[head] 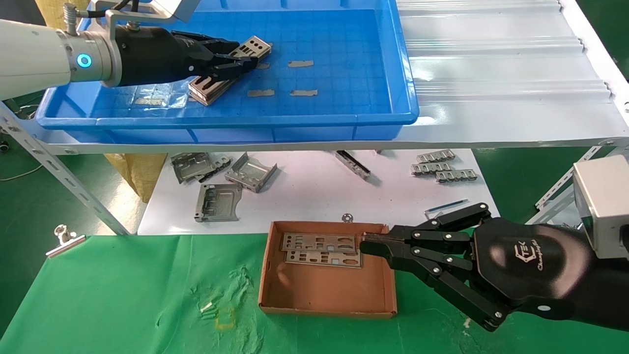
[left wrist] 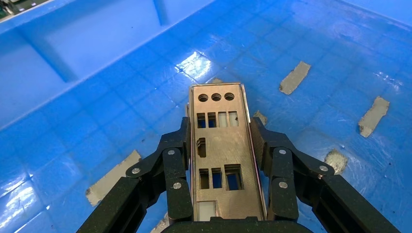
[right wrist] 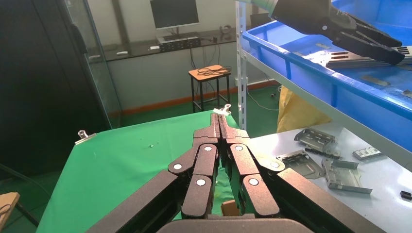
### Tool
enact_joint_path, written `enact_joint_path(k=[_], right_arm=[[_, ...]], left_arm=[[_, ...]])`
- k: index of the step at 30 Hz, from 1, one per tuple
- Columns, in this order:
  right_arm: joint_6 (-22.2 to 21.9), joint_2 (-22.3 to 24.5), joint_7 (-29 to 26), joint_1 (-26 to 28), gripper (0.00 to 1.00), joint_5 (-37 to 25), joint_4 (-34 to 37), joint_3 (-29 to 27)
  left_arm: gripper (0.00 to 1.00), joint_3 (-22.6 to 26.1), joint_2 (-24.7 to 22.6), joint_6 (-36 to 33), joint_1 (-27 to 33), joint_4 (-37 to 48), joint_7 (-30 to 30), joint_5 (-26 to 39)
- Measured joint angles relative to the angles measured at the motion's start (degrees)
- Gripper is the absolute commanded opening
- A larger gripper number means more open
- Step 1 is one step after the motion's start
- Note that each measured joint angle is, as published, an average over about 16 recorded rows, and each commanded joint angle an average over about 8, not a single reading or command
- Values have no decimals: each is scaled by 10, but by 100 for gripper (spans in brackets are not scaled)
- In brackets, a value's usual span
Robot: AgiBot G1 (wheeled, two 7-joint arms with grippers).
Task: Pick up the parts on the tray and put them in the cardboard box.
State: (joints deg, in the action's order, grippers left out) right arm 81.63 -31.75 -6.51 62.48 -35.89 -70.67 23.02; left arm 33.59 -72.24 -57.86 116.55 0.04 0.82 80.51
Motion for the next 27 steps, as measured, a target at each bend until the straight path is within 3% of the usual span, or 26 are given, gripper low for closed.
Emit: enact_joint_path(k=[20, 22, 27], right_arm=[[0, 0, 0, 0, 0, 0, 0, 0], [0, 0, 0, 0, 0, 0, 0, 0], [0, 0, 0, 0, 0, 0, 0, 0]], left_arm=[[99, -4, 4, -10, 2, -1, -3, -6], [82, -5, 4, -11, 2, -1, -3, -7], [19, -6, 4, -11, 1, 0, -4, -8]])
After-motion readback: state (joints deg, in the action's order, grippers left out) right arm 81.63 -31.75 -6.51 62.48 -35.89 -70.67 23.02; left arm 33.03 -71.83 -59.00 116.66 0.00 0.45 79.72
